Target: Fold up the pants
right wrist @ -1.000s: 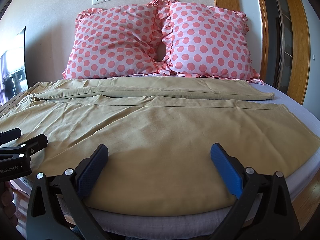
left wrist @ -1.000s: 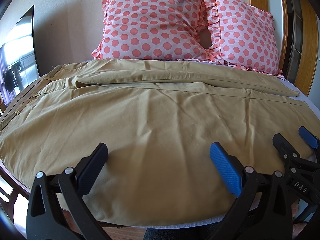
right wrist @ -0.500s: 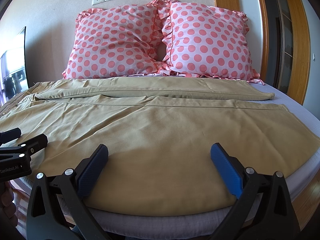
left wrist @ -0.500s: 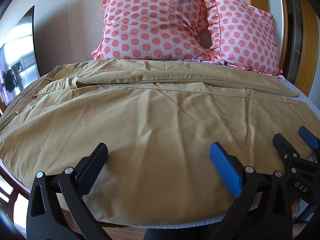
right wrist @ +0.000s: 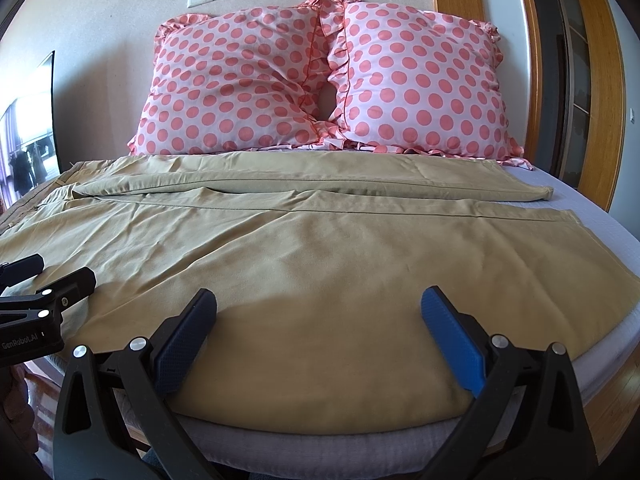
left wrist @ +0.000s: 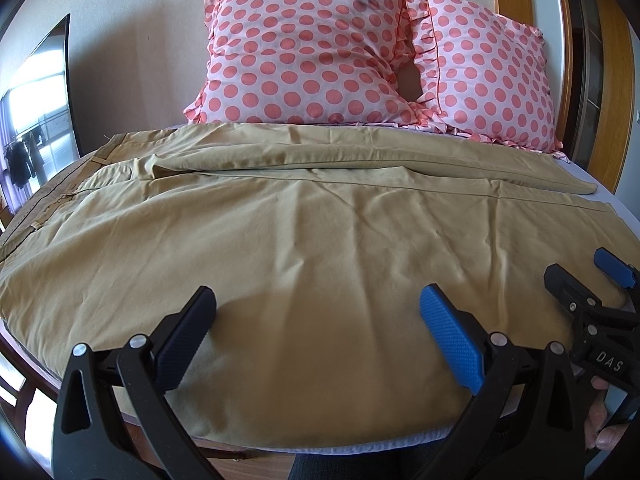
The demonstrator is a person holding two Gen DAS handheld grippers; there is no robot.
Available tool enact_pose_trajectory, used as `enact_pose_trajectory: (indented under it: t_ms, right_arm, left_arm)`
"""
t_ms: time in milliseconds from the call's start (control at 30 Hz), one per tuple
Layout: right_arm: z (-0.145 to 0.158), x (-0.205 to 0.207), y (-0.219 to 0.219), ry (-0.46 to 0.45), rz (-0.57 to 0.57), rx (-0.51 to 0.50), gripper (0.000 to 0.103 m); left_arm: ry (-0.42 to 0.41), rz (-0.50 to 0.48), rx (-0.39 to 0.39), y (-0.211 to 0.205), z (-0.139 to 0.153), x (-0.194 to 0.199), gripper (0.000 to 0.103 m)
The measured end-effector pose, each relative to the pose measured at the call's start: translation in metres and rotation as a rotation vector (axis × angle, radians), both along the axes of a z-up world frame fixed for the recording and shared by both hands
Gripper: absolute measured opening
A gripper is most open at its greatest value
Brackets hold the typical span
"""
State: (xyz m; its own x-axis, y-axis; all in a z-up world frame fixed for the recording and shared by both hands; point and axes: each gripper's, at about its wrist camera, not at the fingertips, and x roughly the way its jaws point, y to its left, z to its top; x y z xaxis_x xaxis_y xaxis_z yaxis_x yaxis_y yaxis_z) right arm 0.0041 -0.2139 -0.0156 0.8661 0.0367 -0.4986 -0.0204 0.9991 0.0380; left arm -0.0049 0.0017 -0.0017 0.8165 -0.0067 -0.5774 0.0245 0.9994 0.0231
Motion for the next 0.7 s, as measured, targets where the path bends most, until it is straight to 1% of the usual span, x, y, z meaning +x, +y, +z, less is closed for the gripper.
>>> enact_pose_trajectory:
  t_ms: [33, 67, 133, 200, 267, 333, 367, 400, 467, 533, 567, 633, 667, 700]
  right_arm:
    - [0.007, 0.004, -0.004, 0.007, -0.003, 0.000, 0.102]
    - [0.018, 0.007, -0.012, -0.015, -0.023, -0.007, 0.102]
    - [0.044, 0.018, -0.040, -0.085, -0.092, -0.026, 0.102]
    - [0.070, 0.038, -0.074, -0.110, -0.160, -0.016, 0.102]
    - [0.091, 0.072, -0.110, -0.098, -0.243, 0.011, 0.102]
    - [0.102, 0.112, -0.142, -0.049, -0.318, 0.056, 0.102]
    - [0.104, 0.136, -0.156, -0.008, -0.350, 0.079, 0.100]
    - [0.103, 0.158, -0.168, 0.035, -0.381, 0.089, 0.090]
    - [0.096, 0.200, -0.188, 0.123, -0.452, 0.098, 0.077]
    - [0.081, 0.241, -0.209, 0.217, -0.508, 0.154, 0.070]
    - [0.072, 0.258, -0.217, 0.264, -0.533, 0.195, 0.063]
    - [0.056, 0.285, -0.230, 0.337, -0.582, 0.259, 0.058]
    - [0.050, 0.297, -0.234, 0.361, -0.610, 0.274, 0.056]
    - [0.046, 0.306, -0.236, 0.372, -0.641, 0.264, 0.055]
  left_arm:
    - [-0.002, -0.004, 0.001, 0.001, 0.000, -0.003, 0.101]
    - [-0.002, -0.009, 0.001, 0.001, 0.001, -0.002, 0.101]
    - [0.007, -0.018, 0.003, 0.004, 0.003, -0.002, 0.101]
    - [0.015, -0.021, -0.007, 0.008, 0.006, -0.001, 0.101]
    - [0.000, -0.020, -0.029, 0.014, 0.012, 0.000, 0.101]
    - [-0.024, -0.018, -0.050, 0.020, 0.020, 0.002, 0.101]
    - [-0.041, -0.019, -0.060, 0.023, 0.025, 0.000, 0.101]
    - [-0.055, -0.018, -0.068, 0.026, 0.029, 0.001, 0.101]
    - [-0.074, -0.016, -0.076, 0.030, 0.034, 0.001, 0.101]
    - [-0.087, -0.018, -0.081, 0.034, 0.039, 0.002, 0.101]
    - [-0.091, -0.019, -0.080, 0.036, 0.040, 0.003, 0.101]
    - [-0.095, -0.024, -0.078, 0.038, 0.041, 0.005, 0.101]
    - [-0.094, -0.026, -0.076, 0.039, 0.042, 0.007, 0.101]
    - [-0.094, -0.028, -0.075, 0.041, 0.041, 0.009, 0.101]
